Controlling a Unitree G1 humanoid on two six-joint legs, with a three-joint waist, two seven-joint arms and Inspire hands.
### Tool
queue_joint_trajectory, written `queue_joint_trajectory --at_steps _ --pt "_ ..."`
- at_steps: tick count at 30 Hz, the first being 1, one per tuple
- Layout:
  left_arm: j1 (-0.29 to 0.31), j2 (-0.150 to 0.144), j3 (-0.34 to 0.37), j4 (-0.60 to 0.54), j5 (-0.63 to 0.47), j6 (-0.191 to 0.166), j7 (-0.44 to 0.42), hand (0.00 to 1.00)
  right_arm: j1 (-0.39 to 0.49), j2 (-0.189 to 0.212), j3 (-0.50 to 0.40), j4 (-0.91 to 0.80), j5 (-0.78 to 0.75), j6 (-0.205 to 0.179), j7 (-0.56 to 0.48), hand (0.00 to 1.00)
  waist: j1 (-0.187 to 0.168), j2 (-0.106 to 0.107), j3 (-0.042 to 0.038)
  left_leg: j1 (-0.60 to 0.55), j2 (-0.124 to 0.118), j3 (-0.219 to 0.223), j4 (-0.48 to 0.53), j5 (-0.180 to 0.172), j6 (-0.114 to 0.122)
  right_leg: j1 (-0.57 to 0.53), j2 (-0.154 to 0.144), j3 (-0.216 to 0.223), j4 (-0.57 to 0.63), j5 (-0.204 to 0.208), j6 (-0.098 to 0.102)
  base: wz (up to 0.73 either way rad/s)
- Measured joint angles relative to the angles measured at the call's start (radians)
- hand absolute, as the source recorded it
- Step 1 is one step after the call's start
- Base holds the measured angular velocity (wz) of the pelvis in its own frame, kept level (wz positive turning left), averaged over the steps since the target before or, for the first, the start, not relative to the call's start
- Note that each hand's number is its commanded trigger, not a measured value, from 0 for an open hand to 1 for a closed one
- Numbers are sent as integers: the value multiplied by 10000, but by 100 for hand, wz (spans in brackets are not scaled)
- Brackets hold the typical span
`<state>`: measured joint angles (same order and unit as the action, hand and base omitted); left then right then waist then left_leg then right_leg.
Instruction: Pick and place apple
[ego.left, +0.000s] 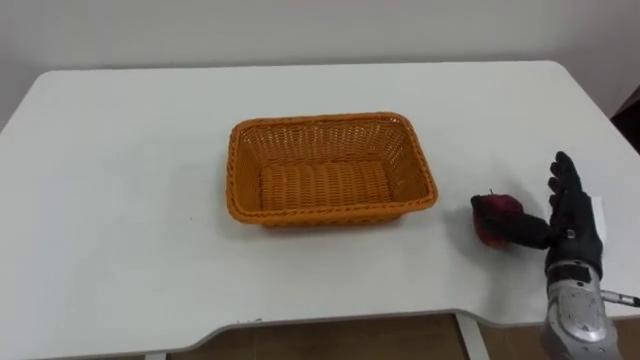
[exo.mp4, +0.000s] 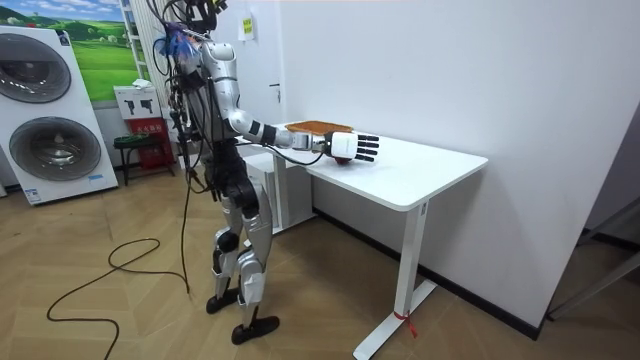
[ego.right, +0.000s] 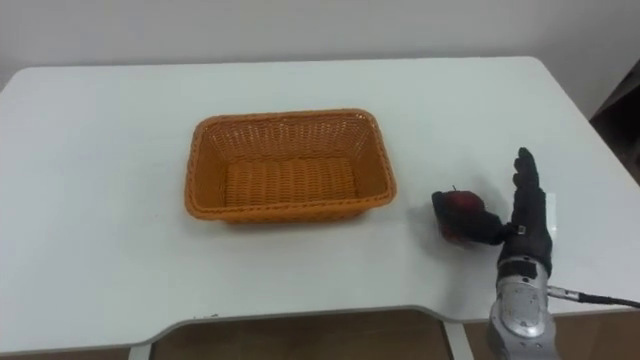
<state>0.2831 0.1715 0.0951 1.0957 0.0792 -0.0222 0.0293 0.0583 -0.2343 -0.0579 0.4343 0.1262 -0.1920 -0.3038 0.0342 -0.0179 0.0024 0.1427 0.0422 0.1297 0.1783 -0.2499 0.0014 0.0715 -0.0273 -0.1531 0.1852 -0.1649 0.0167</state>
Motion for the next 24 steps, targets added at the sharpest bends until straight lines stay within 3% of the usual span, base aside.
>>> queue_joint_trajectory --at_steps 14,15,16,24 --pt "-103 9 0 -16 -85 -2 61 0 7 -11 -10 779 -1269 -59 415 0 -13 -152 -13 108 -3 -60 -38 1 1 155 6 19 -11 -1 1 0" --pt "-101 15 1 -15 -86 -2 60 0 1 -9 -10 901 -1433 -61 470 38 -13 -201 -14 106 -4 -76 -2 1 1 179 7 28 -9 0 1 3" --pt "-100 29 2 -15 -101 -2 57 0 2 -8 -1 954 -1624 -30 537 100 -7 -247 -19 103 -4 -93 21 1 0 192 8 29 -6 0 1 4" --pt "-179 53 5 -4 -96 -2 40 0 11 -47 -69 939 -2854 -25 370 100 -25 -252 -16 64 0 -210 37 -1 -1 197 33 -25 6 20 -8 3"
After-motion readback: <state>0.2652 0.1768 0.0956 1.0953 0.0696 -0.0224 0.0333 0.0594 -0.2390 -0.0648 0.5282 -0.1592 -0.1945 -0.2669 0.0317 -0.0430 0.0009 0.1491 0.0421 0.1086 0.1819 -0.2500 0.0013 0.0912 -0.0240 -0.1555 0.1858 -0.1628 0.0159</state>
